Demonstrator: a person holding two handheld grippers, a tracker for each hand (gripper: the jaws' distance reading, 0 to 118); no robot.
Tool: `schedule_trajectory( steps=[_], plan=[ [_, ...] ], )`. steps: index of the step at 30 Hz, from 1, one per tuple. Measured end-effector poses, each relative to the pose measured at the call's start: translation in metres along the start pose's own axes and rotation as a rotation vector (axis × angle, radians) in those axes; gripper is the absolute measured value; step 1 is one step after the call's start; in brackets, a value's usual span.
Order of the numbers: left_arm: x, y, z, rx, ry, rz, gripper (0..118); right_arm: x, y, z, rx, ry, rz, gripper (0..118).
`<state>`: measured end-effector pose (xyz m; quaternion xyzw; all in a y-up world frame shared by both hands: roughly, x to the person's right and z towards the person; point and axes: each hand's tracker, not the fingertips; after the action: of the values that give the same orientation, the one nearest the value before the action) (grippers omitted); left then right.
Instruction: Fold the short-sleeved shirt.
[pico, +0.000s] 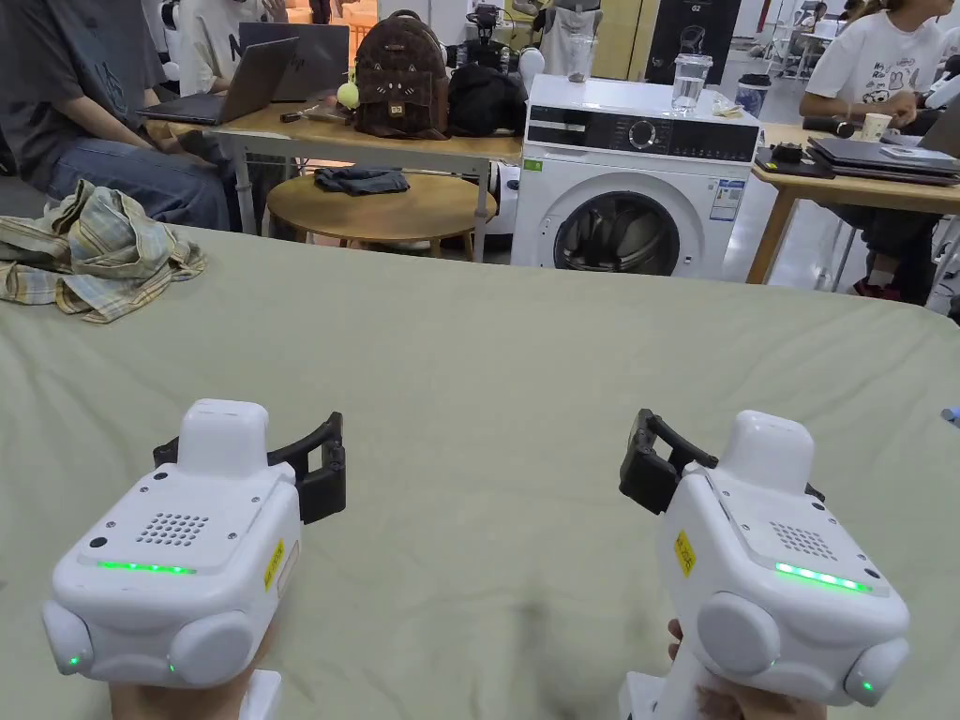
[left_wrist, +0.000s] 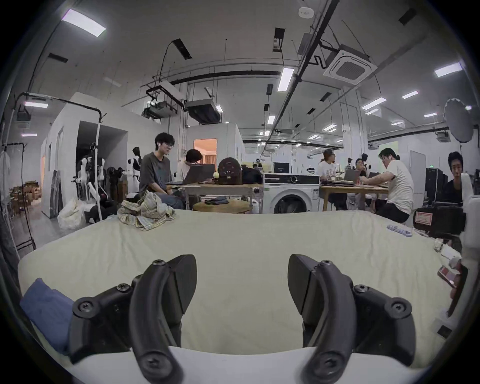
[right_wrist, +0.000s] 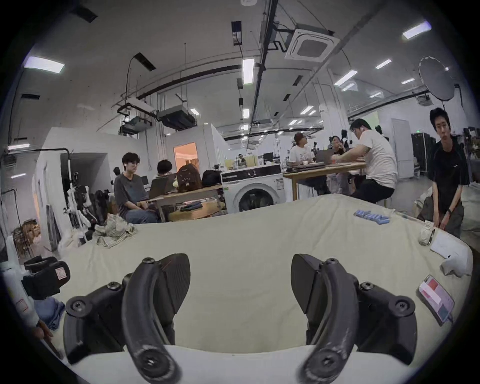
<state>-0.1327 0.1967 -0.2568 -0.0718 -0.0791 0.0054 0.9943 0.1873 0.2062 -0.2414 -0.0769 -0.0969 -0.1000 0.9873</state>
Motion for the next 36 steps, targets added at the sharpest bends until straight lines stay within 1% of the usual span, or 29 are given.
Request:
schedule_trajectory(
  steps=[2, 4, 6, 8, 10, 12, 14, 16, 22, 27, 31, 36],
  plan=[
    [0.0, 0.0, 0.0, 0.0, -0.004, 0.016, 73, -0.002, 0.003, -0.003, -0.019, -0.01, 0.011, 82],
    [-0.001, 0.001, 0.0, 0.002, -0.013, 0.032, 73, -0.005, 0.004, -0.004, -0.05, -0.051, 0.034, 82],
    [-0.001, 0.001, 0.0, 0.003, -0.013, 0.043, 73, -0.007, 0.005, -0.007, -0.058, -0.067, 0.034, 82],
    [-0.002, 0.001, -0.002, -0.002, -0.009, 0.049, 73, -0.006, 0.006, -0.006, -0.065, -0.063, 0.024, 82],
    [-0.002, 0.002, -0.003, -0.007, -0.009, 0.046, 73, -0.003, 0.007, -0.005, -0.067, -0.041, -0.012, 82],
    [-0.001, 0.002, -0.003, -0.009, 0.001, 0.033, 73, 0.0, 0.008, -0.004, -0.068, -0.022, -0.025, 82],
    [0.001, 0.003, -0.003, -0.004, 0.011, 0.02, 73, -0.001, 0.009, -0.004, -0.069, -0.017, -0.027, 86],
    [0.001, 0.004, -0.003, 0.002, 0.011, 0.006, 73, -0.003, 0.011, -0.005, -0.072, -0.026, -0.013, 90],
    [0.003, 0.006, -0.004, 0.006, 0.017, -0.014, 73, -0.009, 0.007, -0.008, -0.067, -0.051, 0.038, 90],
    [0.002, 0.005, -0.005, 0.007, 0.014, 0.0, 73, -0.011, 0.003, -0.011, -0.067, -0.085, 0.07, 90],
    [0.0, 0.005, -0.005, -0.005, 0.012, 0.022, 73, -0.01, 0.001, -0.012, -0.074, -0.11, 0.064, 90],
    [-0.003, 0.005, -0.002, 0.003, -0.004, 0.042, 73, -0.008, 0.001, -0.011, -0.079, -0.096, 0.058, 90]
  ],
)
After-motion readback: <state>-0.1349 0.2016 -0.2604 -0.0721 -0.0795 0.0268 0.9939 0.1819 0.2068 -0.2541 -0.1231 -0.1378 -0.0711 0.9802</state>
